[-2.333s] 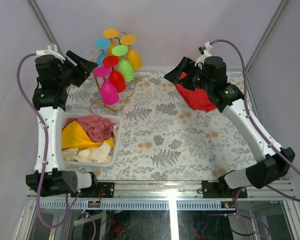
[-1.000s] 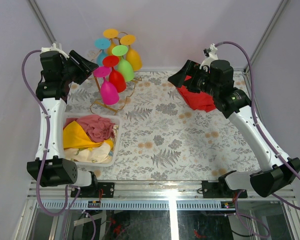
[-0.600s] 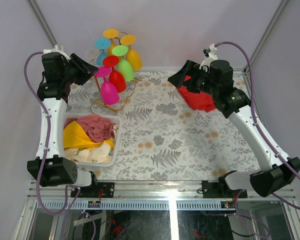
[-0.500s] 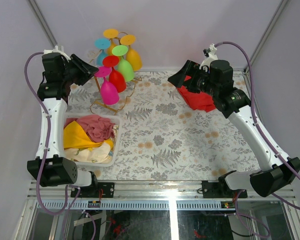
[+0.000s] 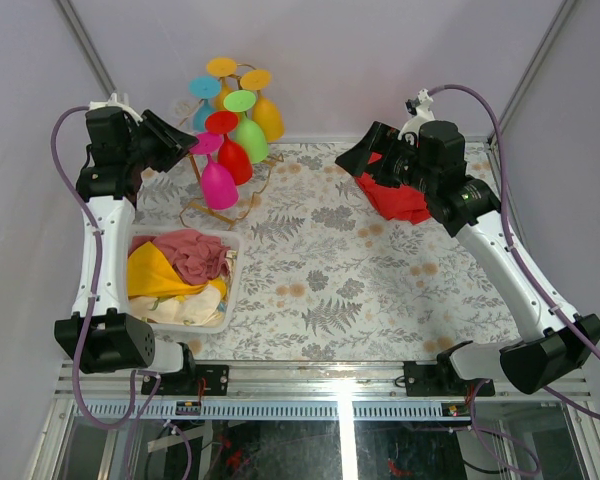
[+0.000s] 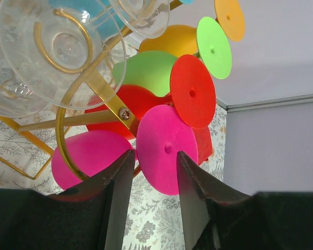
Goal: Take the wine glass off the wine glass rack
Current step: Pick up the wine glass from the wine rack.
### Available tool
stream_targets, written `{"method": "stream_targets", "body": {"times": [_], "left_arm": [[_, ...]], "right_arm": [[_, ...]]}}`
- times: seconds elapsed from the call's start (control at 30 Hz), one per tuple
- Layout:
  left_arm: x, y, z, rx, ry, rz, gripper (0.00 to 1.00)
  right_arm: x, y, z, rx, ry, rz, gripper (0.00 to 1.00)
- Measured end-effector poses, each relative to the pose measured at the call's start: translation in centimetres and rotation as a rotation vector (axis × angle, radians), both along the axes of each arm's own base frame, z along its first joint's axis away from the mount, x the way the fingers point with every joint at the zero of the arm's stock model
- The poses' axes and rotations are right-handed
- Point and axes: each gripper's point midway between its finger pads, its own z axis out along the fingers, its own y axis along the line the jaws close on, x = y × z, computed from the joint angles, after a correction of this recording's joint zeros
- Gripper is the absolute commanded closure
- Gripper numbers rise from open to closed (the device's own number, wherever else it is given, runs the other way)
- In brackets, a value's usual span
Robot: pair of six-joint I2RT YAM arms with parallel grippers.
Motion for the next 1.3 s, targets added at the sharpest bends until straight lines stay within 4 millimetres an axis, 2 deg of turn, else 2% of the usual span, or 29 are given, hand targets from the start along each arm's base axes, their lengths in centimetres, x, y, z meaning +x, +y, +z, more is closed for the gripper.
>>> {"method": "stream_targets", "body": {"times": [0.37,0.57,0.9,1.07,1.3], "left_arm": [[0.0,-0.1,-0.1,-0.009,0.004,-0.003,0.64],[0.4,-0.3,-0.5,-0.029,0.019,-0.006,0.73],[0.5,-0.6,-0.6,-0.070,0.019,0.005,0.97],[0.1,-0.9,0.4,-0.115,-0.013,0.014,1.00],[0.0,-1.1,0.4,-0.161,-0.011,0.027,1.00]], "right_arm": [[0.0,0.0,-0.1,-0.001,0.001,0.001,0.08],[0.0,0.0,-0.1,-0.001,0.001,0.000,0.08],[0.3,0.2,-0.7,-0.007,0.016,0.002,0.08],[0.3,0.2,-0.7,-0.007,0.016,0.002,0.08],[0.3,0.2,-0.7,-0.007,0.016,0.001,0.08]]}}
